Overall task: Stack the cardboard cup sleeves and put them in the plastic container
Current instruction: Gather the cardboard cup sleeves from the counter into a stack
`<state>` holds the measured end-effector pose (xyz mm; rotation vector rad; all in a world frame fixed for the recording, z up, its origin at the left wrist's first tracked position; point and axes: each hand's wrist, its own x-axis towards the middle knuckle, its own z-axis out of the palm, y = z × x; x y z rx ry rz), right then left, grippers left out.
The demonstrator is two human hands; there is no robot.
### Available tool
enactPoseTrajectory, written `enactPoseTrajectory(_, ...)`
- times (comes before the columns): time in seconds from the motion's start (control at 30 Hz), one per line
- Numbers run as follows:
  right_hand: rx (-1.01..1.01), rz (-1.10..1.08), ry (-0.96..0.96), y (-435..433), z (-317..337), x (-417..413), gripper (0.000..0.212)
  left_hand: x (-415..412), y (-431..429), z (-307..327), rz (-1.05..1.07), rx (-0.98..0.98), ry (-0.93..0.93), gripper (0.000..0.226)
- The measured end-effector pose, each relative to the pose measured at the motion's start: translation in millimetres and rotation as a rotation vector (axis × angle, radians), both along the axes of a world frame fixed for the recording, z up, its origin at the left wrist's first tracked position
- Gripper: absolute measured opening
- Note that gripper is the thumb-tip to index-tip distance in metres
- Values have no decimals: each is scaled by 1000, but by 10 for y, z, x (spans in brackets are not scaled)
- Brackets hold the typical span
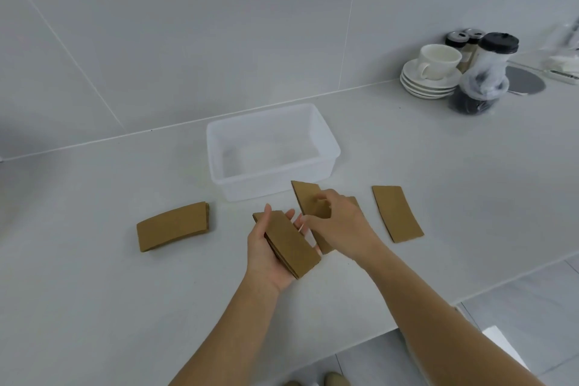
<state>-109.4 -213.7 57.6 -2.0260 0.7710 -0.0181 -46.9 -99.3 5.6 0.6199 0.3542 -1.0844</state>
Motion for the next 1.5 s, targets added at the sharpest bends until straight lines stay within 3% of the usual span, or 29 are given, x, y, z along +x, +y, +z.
enactPoseTrajectory(0.23, 66, 88, -37, 276, -85, -35, 53, -21, -3, -43, -89, -110, -80, 62)
enactPoseTrajectory(0.47, 25, 127, -31, 367, -226, -105, 63, -82, -49, -75, -75, -15, -44, 66)
enactPoseTrajectory(0.77, -93, 278, 70, 273, -282, -220, 50, -175, -97, -106, -87, 115, 7, 55)
enactPoseTrajectory(0.9, 42, 356, 122, 88, -178, -218, 56, -170, -109, -77, -118, 131, -1, 39)
enactPoseTrajectory(1.03, 101, 224, 141, -202, -46, -166, 63, -149, -96, -64, -55, 70, 6, 33)
enactPoseTrajectory(1.3, -500, -43, 230, -505, -255, -177, 62, -172, -45, -139, 24, 46, 8, 33)
enactPoseTrajectory(1.43, -563, -10, 308, -334, -615, -268, 73, -164, -69, -152, 37, 43, 4, 39)
enactPoseTrajectory(1.5, -664, 35, 337, -264, -738, -314, 64, -157, -74, -158, 40, 42, -5, 42)
